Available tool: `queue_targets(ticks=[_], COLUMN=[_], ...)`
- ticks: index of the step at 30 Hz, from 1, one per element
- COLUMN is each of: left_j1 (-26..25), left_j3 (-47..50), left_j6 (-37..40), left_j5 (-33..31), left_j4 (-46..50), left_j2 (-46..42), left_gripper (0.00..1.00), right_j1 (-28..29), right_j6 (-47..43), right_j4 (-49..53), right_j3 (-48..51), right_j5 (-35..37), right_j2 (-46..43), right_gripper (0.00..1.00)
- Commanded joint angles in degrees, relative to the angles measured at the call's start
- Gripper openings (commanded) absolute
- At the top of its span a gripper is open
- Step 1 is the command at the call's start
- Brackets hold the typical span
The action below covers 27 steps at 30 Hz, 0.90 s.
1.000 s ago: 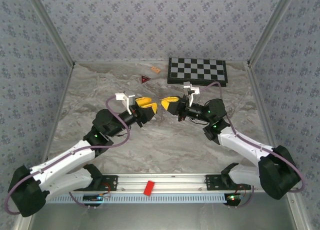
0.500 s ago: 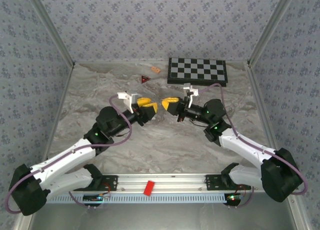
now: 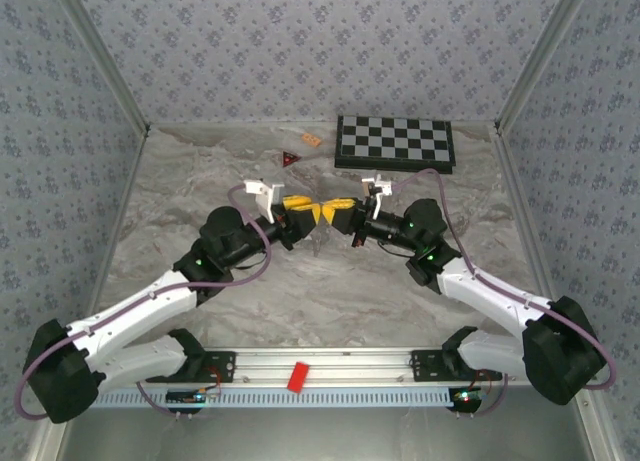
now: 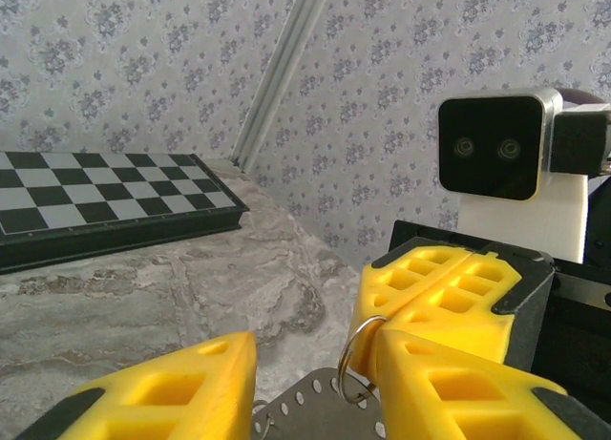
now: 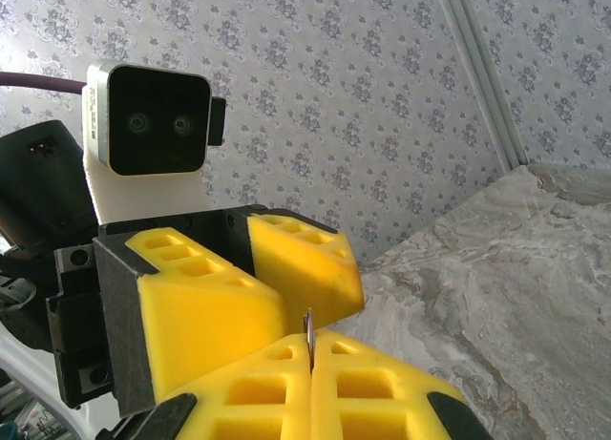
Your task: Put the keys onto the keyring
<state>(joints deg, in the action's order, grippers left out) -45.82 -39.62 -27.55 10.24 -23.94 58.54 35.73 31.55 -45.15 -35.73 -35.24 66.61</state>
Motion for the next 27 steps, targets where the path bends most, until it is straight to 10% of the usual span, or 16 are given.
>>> queue_targets(ticks=[1, 27], left_j1=[-0.4, -0.4], left_j3=[-2.5, -3.3], left_j6=[0.0, 0.3], left_j5=[1.6, 2.6], left_j4=[-0.8, -1.5], left_j2=[0.4, 2.0], left_gripper=[0.35, 0.00], right_j1=[0.5, 1.6], right_j6=[-1.4, -2.5], right_j4=[-1.0, -0.2], right_j3=[-0.4, -0.9], right_j5=[1.0, 0.4], right_j2=[-1.7, -1.6], right_gripper=[0.00, 0.00])
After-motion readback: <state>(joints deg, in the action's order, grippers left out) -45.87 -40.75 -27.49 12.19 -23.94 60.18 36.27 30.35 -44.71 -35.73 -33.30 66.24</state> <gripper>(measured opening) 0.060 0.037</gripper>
